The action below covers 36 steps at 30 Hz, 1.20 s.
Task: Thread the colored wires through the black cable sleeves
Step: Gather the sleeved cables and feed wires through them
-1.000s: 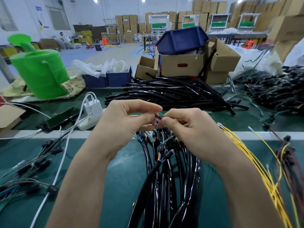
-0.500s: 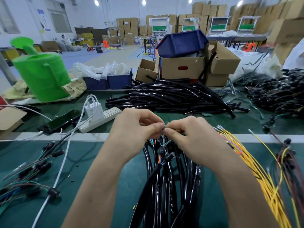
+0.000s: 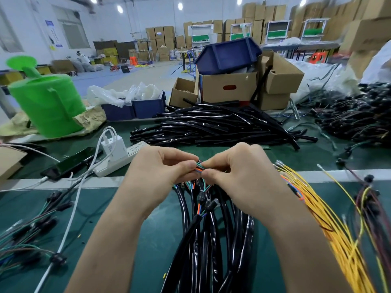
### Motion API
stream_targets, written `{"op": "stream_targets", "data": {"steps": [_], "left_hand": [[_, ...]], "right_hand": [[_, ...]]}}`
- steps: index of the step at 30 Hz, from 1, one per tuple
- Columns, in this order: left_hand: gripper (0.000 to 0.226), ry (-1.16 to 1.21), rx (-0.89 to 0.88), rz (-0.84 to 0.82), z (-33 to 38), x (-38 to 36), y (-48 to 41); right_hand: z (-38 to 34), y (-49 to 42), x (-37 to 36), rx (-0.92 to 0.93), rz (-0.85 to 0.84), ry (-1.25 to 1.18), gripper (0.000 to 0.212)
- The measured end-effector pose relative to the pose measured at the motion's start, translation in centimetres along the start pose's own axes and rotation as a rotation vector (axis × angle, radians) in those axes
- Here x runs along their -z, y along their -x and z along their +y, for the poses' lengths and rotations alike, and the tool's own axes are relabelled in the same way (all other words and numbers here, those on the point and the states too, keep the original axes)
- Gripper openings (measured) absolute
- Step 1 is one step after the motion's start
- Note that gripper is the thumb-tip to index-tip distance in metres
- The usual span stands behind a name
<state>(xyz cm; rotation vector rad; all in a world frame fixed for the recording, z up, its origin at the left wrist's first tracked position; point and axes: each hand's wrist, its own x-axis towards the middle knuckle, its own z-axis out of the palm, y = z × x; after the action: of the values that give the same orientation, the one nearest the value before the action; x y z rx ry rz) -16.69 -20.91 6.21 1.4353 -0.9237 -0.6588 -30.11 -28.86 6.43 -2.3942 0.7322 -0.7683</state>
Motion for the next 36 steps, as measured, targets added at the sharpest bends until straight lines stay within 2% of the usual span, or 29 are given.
{"op": "stream_targets", "data": {"steps": [6,10,13,15,18,20,22,25,28,30,32,36], "left_hand": [[0.022,-0.068,-0.028,0.037,-1.2,-1.6,-0.3],[0.02,0.024,-0.002,-0.081,-1.2,-3.2,-1.7],[0.016,-0.249,-0.025,-0.08,-2.4,-6.1,-7.3],[0.02,-0.474,-0.042,-0.082,-3.5,-8.7,-12.4],[0.041,-0.757,0.037,-0.193,-5.9,-12.2,-17.9],[0.057,-0.824,0.104,-0.221,-7.5,-13.7,-20.0],[0.063,-0.844,0.131,-0.207,-8.4,-14.9,-21.4],[0.059,-0.765,0.191,-0.147,-9.0,-16.2,-22.9],[0.041,-0.688,0.25,-0.088,-9.2,-17.5,-23.6],[0.024,-0.748,0.224,-0.038,-9.5,-17.7,-23.9],[0.018,-0.814,0.165,-0.012,-9.7,-18.0,-23.8],[0.026,-0.971,0.091,-0.099,-10.0,-18.4,-23.2]], "right_hand": [[1.0,0.0,-0.1,-0.017,-0.033,0.011,0.015],[2.9,0.0,2.1,-0.224,-0.008,-0.108,0.015],[4.8,1.3,4.1,-0.429,-0.002,-0.156,0.024],[5.9,2.5,5.8,-0.49,0.062,-0.209,0.019],[6.6,3.6,7.9,-0.481,0.167,-0.296,0.011],[6.5,3.7,8.5,-0.459,0.201,-0.346,0.012],[6.2,3.4,8.4,-0.45,0.193,-0.358,0.016],[6.1,3.0,8.1,-0.455,0.182,-0.379,0.023],[6.1,2.9,8.0,-0.473,0.18,-0.367,0.029],[5.8,2.6,7.9,-0.47,0.17,-0.395,0.031],[5.9,2.5,7.9,-0.471,0.173,-0.413,0.031],[5.8,2.3,7.6,-0.459,0.16,-0.442,0.027]]}}
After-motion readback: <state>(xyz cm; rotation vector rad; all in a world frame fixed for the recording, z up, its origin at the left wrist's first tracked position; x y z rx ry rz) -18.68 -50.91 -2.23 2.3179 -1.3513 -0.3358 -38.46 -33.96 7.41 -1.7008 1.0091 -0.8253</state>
